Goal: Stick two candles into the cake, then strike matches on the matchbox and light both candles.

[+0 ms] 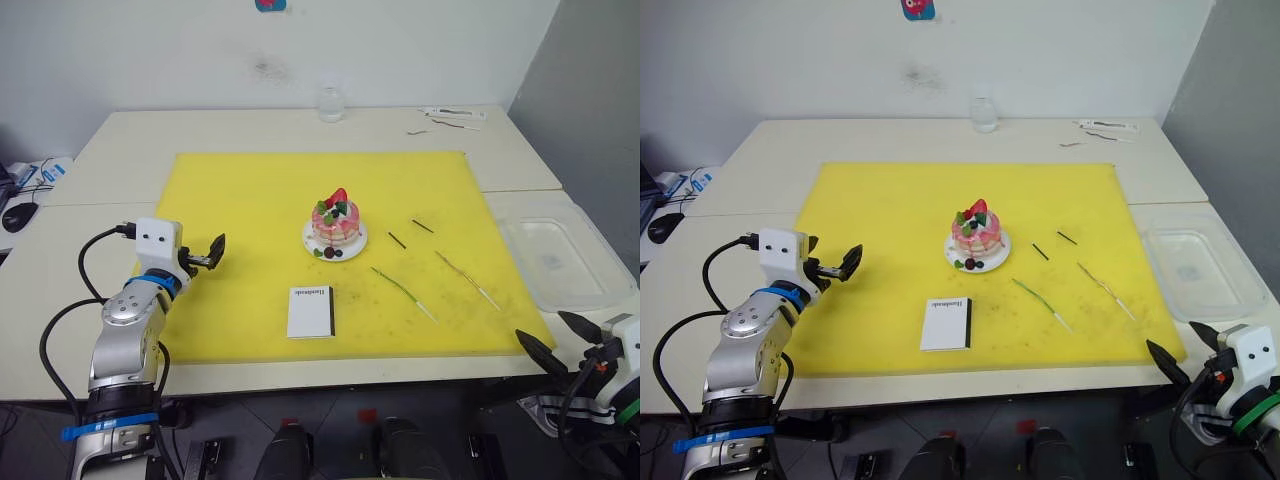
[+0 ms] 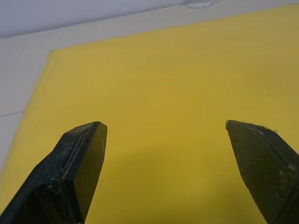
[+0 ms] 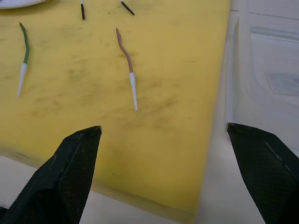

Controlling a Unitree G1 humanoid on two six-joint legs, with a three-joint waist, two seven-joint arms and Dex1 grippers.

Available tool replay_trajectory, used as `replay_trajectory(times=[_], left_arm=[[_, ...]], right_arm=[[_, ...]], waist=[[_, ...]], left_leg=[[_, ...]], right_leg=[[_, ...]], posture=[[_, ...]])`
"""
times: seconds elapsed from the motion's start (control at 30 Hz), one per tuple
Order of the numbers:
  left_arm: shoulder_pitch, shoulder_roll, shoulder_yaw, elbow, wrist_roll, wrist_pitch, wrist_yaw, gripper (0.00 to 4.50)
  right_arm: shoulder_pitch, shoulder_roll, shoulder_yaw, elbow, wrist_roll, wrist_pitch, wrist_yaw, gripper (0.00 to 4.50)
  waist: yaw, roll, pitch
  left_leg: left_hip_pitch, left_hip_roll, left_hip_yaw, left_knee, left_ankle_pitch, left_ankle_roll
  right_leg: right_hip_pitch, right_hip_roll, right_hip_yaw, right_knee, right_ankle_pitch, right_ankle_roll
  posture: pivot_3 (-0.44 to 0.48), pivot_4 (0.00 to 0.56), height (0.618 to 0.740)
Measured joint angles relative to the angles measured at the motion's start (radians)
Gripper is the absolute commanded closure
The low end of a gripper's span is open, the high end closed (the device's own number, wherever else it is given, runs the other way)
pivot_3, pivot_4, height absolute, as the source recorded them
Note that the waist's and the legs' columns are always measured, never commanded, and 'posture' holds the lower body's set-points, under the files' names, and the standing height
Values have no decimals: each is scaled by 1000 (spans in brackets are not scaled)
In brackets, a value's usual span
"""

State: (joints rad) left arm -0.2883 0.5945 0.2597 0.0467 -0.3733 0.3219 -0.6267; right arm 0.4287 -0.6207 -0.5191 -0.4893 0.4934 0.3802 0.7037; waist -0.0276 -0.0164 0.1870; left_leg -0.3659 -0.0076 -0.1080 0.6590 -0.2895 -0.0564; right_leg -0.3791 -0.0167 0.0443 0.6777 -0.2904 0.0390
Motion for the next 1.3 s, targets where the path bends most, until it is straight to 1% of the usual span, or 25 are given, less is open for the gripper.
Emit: replay_trajectory(times=[0.13,0.27,0.37,0.47,0.6,0.7,0.87,1.0,1.07,1.3], left_arm=[[-22,76,-47,-90,-63,54,-156,0],[-105,135,-160,-160,-136,159,-336,0],[-148,145,-251,-214,-156,172,-456,0],[-181,137,-296,-222,-157,172,-505,0],[-219,95,-318,-226,-158,171,-523,0],[-224,65,-360,-245,-159,173,-542,0],[-246,58,-384,-244,-156,168,-567,0],[-249,58,-384,-227,-150,154,-582,0],[-247,58,-384,-226,-144,147,-585,0],[-231,49,-390,-221,-118,124,-583,0]], right_arm=[[-49,-27,43,-16,-3,23,-1,21],[-137,-71,116,29,-36,64,-14,21],[-181,-94,146,86,-55,85,-16,21],[-188,-116,150,113,-66,111,-12,21],[-188,-122,156,114,-78,130,-8,21],[-195,-117,183,114,-80,141,-16,586],[-214,-111,194,104,-80,176,-37,2339],[-216,-111,202,66,-75,228,-58,3913],[-221,-111,203,45,-73,259,-69,4474],[-281,-111,203,-42,-27,384,-114,4474]], waist=[[0,0,0],[1,-1,1],[0,0,1],[0,0,2],[0,0,2],[0,-1,2],[-1,-1,2],[-1,-1,2],[-1,-1,2],[-1,-1,2]], left_leg=[[0,0,0,0,0,0],[-1,-1,0,0,0,0],[-1,-1,0,-1,0,0],[-2,0,-1,-2,0,0],[-2,0,-1,-4,0,0],[-2,0,-1,-4,0,0],[-2,0,-1,-4,0,0],[-2,0,-1,-4,0,0],[-2,0,0,-4,0,0],[-2,0,-1,-4,0,0]], right_leg=[[0,0,0,-1,0,0],[0,1,0,-1,0,0],[0,3,0,-2,-1,-1],[-1,3,0,-2,-1,-2],[-2,3,0,-2,-1,-2],[-2,3,1,-2,-1,-1],[-1,5,1,-2,-1,-1],[-1,6,1,-2,-1,-1],[-1,6,1,-2,-1,-1],[-1,6,1,-2,-1,-1]], posture=[[0,150,740],[0,150,740],[0,150,740],[0,150,740],[0,150,740],[0,150,740],[0,150,740],[0,150,740],[0,150,740],[0,150,740]])
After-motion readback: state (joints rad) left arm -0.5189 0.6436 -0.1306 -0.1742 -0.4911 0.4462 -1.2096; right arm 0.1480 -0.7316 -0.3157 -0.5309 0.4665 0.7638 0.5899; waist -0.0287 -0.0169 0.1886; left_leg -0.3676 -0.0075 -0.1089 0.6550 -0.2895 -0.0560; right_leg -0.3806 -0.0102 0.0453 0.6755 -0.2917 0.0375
